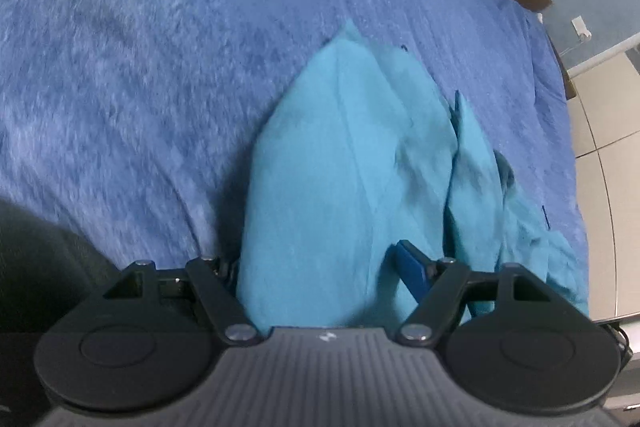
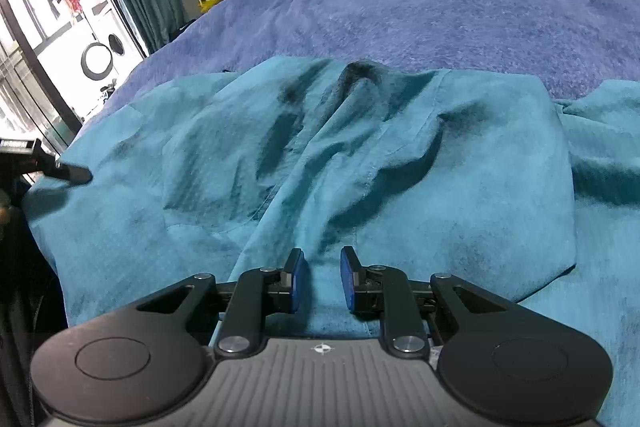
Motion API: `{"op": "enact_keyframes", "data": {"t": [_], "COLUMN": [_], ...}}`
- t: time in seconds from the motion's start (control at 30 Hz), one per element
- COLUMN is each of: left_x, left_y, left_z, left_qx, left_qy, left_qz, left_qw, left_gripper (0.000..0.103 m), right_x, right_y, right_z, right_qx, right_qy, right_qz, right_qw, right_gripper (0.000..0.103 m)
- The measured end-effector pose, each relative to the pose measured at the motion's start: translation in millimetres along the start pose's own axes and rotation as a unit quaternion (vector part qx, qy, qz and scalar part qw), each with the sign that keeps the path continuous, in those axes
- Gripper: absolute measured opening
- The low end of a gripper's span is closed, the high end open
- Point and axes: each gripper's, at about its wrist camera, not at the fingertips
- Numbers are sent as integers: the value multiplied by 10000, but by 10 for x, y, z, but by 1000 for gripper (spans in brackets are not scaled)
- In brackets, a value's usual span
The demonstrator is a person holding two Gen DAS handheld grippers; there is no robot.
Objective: Fold large clothes
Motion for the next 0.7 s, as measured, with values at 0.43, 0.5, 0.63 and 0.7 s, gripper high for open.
{"op": "enact_keyframes", "data": {"t": [0.43,0.5,0.63,0.7], "left_x": [-259,-269,-95,-5], "left_y": [-111,-212,-563,-735], "left_z": [504,539,625,654], "left_qx": [675,497,-384,-781], "left_qy": [-511,-694,-1134,-1320], "left_qz": [768,838,933,891], "left_qw": [9934,9928,9884,9841], "left_gripper": [57,37,13,11], "right_x": [5,11,62,134], "right_y": [-10,-4,39,60], "right_z": [40,46,47,37], "right_qx": [-64,-40,1,-19], "right_qy": [-102,-119,-233,-387], "right_qz": [-42,-28,42,28], "right_qw": [9999,9999,9997,9992], "right_gripper": [23,23,23,25]}}
Point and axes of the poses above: each gripper's, at about its wrist camera, not at the fingertips, and x roughly against the way its jaws point, y to its left, z to its underside, and after that the axes turned 3 degrees about z, right-handed
